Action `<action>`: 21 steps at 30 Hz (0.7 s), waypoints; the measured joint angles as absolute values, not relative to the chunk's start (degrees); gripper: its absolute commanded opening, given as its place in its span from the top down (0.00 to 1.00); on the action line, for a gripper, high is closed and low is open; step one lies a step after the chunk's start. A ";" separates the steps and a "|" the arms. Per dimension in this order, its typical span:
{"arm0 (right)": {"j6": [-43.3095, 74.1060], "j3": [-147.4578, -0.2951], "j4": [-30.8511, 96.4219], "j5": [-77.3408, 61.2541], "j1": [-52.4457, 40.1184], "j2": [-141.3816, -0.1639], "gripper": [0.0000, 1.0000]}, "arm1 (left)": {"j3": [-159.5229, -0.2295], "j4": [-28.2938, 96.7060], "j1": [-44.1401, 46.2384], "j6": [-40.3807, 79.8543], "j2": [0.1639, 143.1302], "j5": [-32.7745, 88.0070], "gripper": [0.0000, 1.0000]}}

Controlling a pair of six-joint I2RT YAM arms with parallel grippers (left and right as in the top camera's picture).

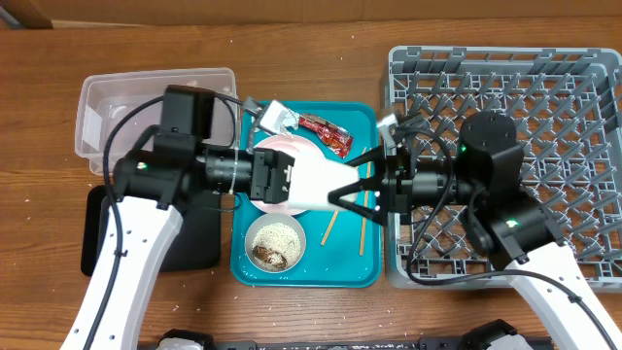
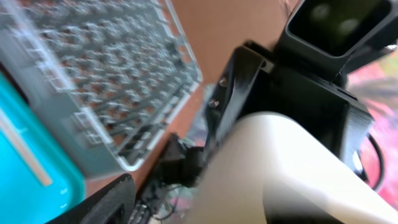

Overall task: Sort waste into correct bins and load items into the dishwasher
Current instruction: 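Pass the white cup from the left gripper to the right gripper, then place the white cup upside down in the rack with the right gripper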

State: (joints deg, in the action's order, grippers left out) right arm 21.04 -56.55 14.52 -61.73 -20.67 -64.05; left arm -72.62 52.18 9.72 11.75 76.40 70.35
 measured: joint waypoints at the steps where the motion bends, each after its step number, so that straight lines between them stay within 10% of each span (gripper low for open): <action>1: 21.06 -56.64 17.52 -59.68 -19.33 -63.55 0.42 | -72.64 53.47 8.38 11.84 76.40 68.93 0.31; 11: 23.35 -69.36 65.12 -16.34 -10.24 -60.36 0.46 | -72.58 66.72 -0.84 11.86 76.36 44.93 0.34; 21: 27.46 -71.31 79.05 -2.92 -14.31 -69.63 0.46 | -72.58 67.26 -0.36 11.84 74.89 37.71 0.34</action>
